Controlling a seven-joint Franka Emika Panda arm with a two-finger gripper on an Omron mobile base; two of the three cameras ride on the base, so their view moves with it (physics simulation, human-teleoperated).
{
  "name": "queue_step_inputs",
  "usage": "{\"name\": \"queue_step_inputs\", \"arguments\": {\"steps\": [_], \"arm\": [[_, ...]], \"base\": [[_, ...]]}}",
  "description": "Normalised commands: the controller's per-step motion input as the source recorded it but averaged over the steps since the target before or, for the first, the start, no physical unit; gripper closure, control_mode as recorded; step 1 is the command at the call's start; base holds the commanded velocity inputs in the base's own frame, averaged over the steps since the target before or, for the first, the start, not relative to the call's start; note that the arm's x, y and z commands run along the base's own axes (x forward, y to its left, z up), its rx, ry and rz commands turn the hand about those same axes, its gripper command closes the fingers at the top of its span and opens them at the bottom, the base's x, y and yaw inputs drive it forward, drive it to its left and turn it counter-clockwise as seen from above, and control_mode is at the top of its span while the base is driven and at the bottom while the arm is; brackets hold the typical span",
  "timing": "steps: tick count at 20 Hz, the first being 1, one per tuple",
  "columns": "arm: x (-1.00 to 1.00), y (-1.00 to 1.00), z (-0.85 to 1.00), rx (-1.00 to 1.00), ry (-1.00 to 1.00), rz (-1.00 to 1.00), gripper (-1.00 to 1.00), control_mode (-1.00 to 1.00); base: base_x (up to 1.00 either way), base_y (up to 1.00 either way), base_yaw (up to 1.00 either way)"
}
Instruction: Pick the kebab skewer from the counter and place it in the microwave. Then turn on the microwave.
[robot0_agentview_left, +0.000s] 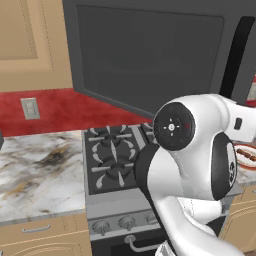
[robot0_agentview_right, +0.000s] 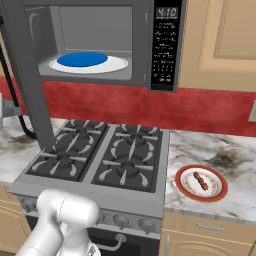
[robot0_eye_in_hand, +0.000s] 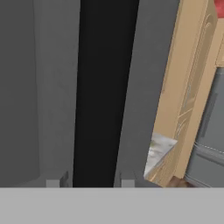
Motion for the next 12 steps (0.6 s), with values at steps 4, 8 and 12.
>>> {"name": "queue_step_inputs", "arguments": {"steps": [4,8,12], "arm": [[-0.18,0.28,0.20,-0.01,-0.12,0.00,1.00,-1.00],[-0.13,0.33,0.16,0.00,-0.10,0.00,1.00,-1.00],[-0.04,0.31,0.11,0.00,-0.11,0.00,-1.00,-1.00]], "base": [[0.00,0.00,0.00],[0.00,0.00,0.00],[0.00,0.00,0.00]]}}
